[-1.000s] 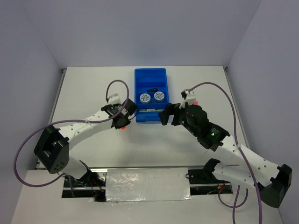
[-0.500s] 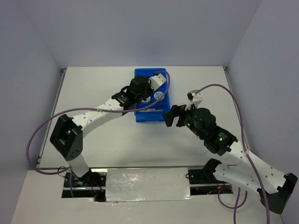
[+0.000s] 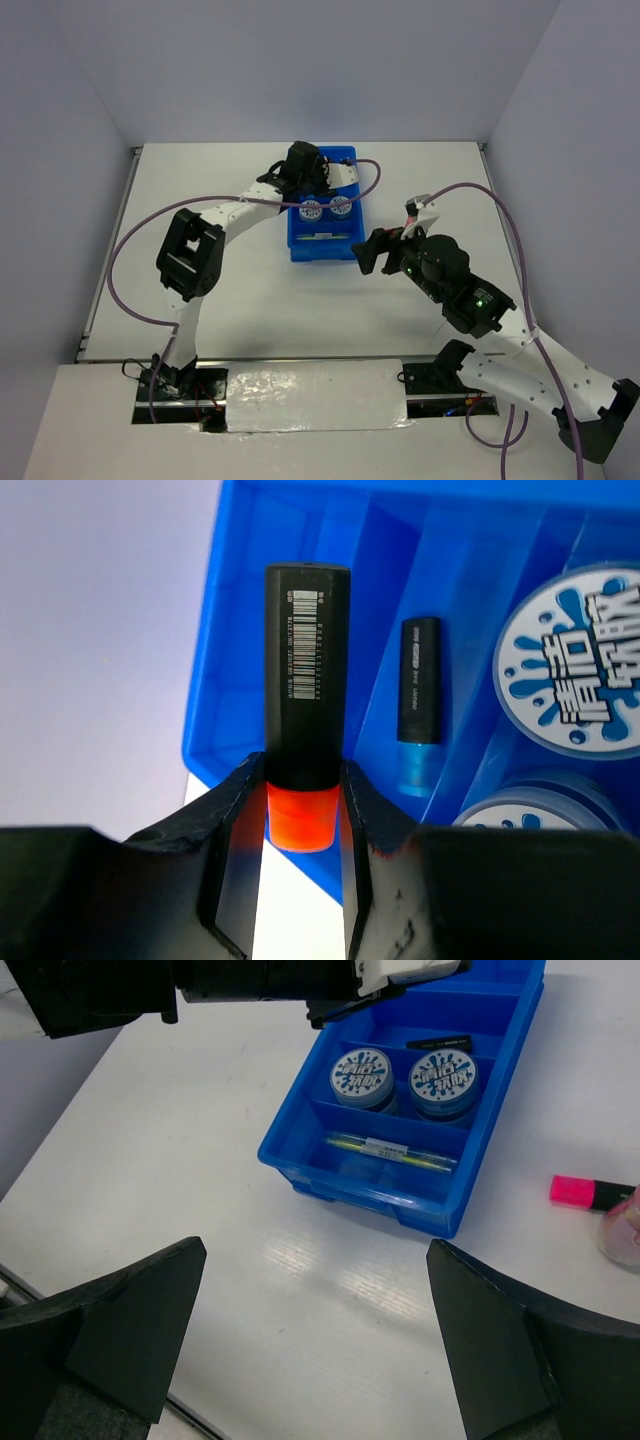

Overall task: Sort the stationery into containers
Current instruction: Place the pen in the storage box, then pick up the stationery from the center of the board.

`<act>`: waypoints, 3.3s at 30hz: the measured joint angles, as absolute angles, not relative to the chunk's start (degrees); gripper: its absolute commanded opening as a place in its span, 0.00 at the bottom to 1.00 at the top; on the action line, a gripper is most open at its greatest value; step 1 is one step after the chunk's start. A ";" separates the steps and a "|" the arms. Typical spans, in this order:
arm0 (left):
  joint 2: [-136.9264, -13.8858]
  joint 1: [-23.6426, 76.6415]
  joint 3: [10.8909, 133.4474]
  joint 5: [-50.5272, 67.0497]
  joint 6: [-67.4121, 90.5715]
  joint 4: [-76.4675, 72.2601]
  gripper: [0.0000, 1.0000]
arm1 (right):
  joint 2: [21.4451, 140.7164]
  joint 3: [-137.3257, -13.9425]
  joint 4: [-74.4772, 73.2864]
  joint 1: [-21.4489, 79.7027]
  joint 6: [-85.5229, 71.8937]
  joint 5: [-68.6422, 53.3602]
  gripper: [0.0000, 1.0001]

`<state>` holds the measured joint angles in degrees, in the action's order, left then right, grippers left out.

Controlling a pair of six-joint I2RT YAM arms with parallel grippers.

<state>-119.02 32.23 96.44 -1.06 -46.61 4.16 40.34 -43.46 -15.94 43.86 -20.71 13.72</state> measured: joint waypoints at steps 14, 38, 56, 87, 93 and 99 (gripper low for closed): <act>-120.05 31.24 96.66 2.92 -48.07 4.27 0.47 | 44.03 -43.46 -15.94 43.83 -19.90 14.22 1.00; -107.74 30.92 92.71 -13.02 -21.56 -3.38 0.99 | 50.41 -44.38 -16.95 34.28 -21.71 13.89 1.00; -57.69 38.41 46.04 -20.64 26.13 17.30 0.99 | 61.01 -44.25 -15.11 15.68 -19.77 17.80 1.00; -41.12 47.03 39.75 -7.57 30.33 25.21 0.99 | 83.22 -47.81 -2.57 11.44 -11.42 16.82 0.38; -41.69 47.07 39.75 -9.04 30.44 25.10 0.99 | 82.32 -47.64 -2.59 11.18 -11.97 15.07 0.07; -46.09 47.07 38.87 -6.85 29.04 14.90 0.99 | 72.10 -46.44 -4.49 11.09 -13.91 13.47 0.00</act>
<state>-46.09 47.07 38.87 -6.85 29.04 14.90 72.10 -46.44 -4.49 11.09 -13.91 13.47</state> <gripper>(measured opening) 0.993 0.529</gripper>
